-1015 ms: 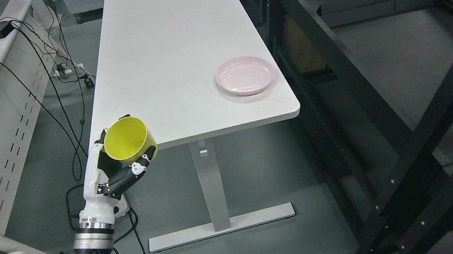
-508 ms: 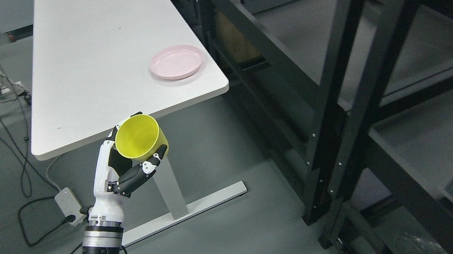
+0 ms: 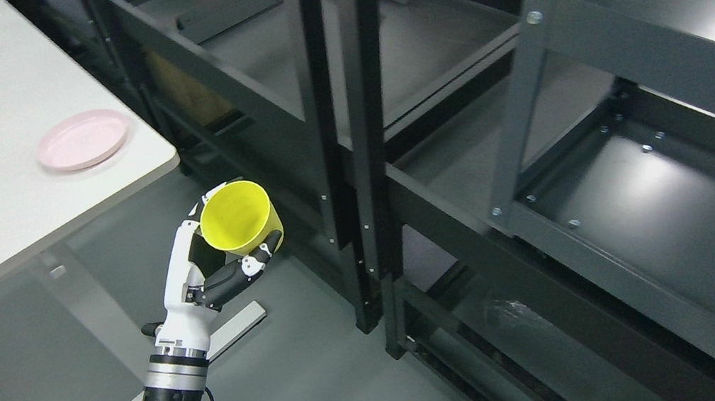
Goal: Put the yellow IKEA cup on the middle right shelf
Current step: 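Carry the yellow cup toward the shelving unit while turning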
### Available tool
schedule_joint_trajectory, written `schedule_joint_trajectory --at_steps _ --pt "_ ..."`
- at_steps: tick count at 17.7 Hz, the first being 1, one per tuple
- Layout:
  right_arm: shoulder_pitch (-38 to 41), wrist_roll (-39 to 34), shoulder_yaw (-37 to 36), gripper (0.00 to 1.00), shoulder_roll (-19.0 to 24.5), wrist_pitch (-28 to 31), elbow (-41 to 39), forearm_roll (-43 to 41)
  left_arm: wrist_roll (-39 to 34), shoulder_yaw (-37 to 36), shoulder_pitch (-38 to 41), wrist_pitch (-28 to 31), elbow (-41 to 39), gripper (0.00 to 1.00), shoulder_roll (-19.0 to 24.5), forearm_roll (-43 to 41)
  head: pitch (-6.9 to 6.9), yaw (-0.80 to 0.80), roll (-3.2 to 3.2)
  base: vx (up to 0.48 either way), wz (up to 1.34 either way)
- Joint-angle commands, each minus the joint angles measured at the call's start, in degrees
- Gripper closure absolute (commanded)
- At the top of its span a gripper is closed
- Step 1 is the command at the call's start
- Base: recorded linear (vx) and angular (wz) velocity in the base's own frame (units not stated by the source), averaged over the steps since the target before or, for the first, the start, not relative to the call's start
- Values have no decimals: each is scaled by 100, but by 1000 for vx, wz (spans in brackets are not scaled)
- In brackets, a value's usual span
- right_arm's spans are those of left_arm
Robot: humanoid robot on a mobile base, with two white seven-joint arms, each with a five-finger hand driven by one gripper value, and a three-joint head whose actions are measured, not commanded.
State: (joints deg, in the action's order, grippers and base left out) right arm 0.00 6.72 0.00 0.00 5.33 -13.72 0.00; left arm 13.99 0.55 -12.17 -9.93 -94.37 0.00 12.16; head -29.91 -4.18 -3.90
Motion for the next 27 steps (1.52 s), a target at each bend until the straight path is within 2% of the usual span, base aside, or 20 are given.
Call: schedule_joint_trajectory --at_steps 1,20,27 --pt "79 -4 97 1 -100 3 1 -141 -1 -248 13 0 -2 99 100 5 0 0 0 -98 -787" --pt "79 -4 97 1 -100 3 1 -141 -10 -292 30 -17 -46 99 100 5 1 0 0 -60 -468" --pt "79 -4 97 1 -100 3 1 -141 25 -994 30 -184 -125 99 100 93 2 0 0 -24 -262"
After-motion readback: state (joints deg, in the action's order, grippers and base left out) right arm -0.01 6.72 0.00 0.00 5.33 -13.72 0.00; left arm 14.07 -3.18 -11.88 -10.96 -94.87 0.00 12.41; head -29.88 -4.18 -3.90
